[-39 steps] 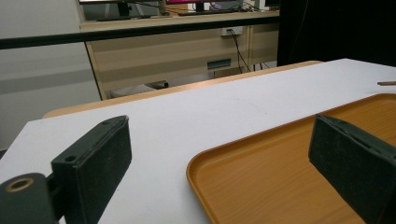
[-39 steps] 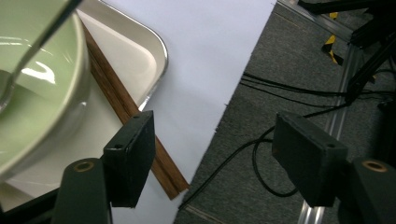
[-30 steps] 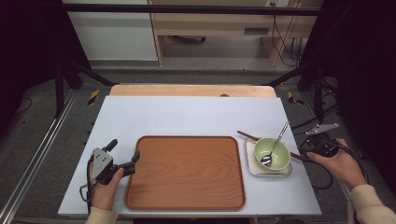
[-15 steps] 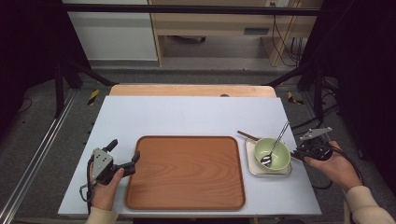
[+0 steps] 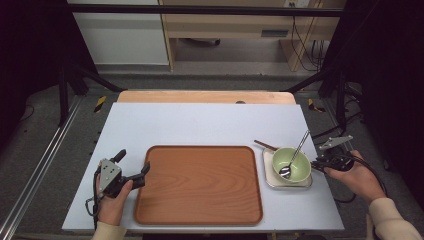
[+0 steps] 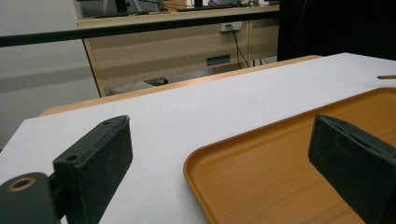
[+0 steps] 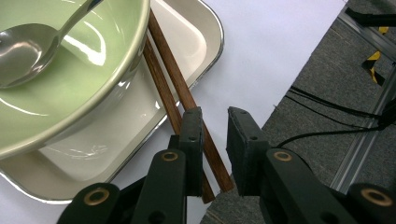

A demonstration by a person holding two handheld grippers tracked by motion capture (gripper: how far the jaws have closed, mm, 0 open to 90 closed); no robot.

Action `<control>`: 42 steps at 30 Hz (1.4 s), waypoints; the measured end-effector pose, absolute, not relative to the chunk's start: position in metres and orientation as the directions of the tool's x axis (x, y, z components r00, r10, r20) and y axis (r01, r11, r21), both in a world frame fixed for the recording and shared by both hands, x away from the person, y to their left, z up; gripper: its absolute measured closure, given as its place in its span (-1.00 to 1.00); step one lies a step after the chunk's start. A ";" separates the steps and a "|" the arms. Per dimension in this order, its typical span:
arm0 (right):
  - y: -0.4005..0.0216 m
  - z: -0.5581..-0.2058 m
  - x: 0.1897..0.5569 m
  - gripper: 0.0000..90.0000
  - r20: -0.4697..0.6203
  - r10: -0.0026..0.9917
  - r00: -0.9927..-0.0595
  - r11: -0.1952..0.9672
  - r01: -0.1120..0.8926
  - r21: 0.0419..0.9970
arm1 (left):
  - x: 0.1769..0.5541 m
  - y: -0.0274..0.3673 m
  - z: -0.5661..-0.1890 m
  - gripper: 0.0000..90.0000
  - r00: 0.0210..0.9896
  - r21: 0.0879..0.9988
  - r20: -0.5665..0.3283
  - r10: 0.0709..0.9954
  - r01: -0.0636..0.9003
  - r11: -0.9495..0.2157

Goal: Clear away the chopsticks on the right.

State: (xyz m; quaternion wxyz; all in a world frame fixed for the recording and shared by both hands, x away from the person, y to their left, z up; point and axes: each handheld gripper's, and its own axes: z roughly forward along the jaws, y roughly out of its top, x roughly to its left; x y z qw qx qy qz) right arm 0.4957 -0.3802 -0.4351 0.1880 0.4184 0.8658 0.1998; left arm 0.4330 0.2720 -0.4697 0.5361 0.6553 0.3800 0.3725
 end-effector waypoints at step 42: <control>-0.397 -0.393 0.492 0.88 -0.153 0.922 -0.355 0.361 0.651 0.668 | 0.434 0.274 -0.471 -0.87 0.425 0.986 0.080 0.902 0.101 -0.135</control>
